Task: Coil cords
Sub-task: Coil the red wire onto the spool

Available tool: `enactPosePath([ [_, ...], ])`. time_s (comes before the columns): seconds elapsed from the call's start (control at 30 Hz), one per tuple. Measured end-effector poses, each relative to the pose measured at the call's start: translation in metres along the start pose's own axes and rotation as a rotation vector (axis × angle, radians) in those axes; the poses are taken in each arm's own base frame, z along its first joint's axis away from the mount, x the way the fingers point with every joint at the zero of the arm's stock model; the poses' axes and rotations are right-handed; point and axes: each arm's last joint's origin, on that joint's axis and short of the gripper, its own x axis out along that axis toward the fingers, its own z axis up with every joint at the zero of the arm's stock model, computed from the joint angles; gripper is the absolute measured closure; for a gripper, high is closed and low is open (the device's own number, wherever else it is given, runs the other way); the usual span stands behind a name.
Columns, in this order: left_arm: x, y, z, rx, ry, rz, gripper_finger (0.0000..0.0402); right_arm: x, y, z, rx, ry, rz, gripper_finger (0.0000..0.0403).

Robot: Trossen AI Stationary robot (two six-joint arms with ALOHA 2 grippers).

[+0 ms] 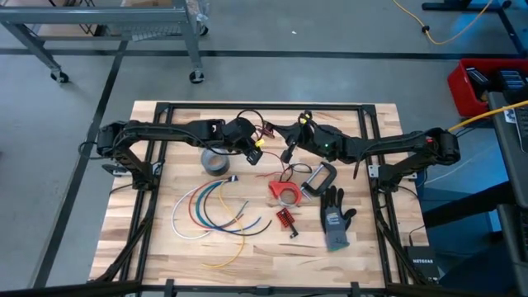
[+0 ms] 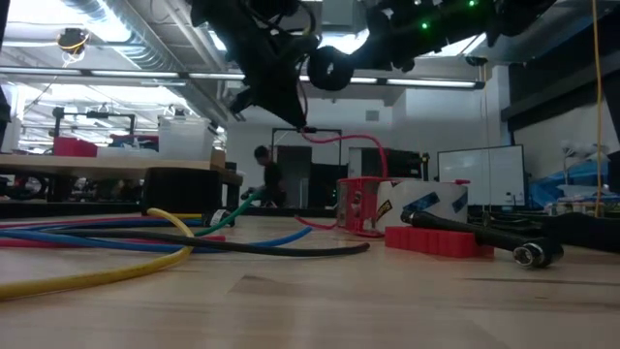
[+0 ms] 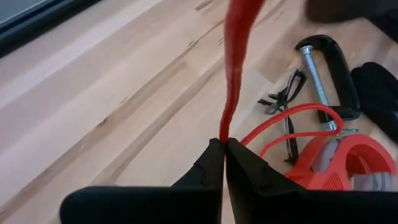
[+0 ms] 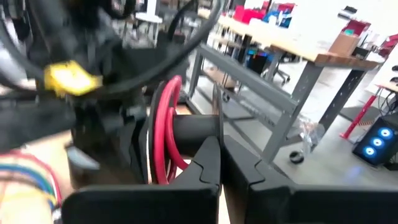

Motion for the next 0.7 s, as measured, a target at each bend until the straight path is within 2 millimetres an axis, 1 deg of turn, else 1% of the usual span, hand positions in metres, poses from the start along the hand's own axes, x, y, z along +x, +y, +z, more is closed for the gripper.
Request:
enactPosePath([
  [0.07, 0.000, -0.001, 0.001, -0.002, -0.011, -0.007, 0.0401, 0.000, -0.001, 0.003, 0.029, -0.033, -0.005, 0.0400],
  [0.23, -0.001, -0.009, 0.004, 0.013, -0.070, -0.053, 0.0401, -0.001, -0.001, 0.012, 0.121, -0.121, 0.021, 0.0400],
  [0.33, -0.003, -0.015, 0.005, 0.018, -0.099, -0.080, 0.0401, -0.001, -0.002, 0.016, 0.165, -0.145, 0.022, 0.0400],
  [0.57, -0.006, -0.029, 0.005, 0.026, -0.156, -0.141, 0.0401, 0.000, -0.007, 0.026, 0.210, -0.167, -0.115, 0.0400],
  [0.7, -0.009, -0.037, 0.009, 0.022, -0.206, -0.223, 0.0401, 0.000, -0.011, 0.036, 0.233, -0.192, -0.187, 0.0400],
])
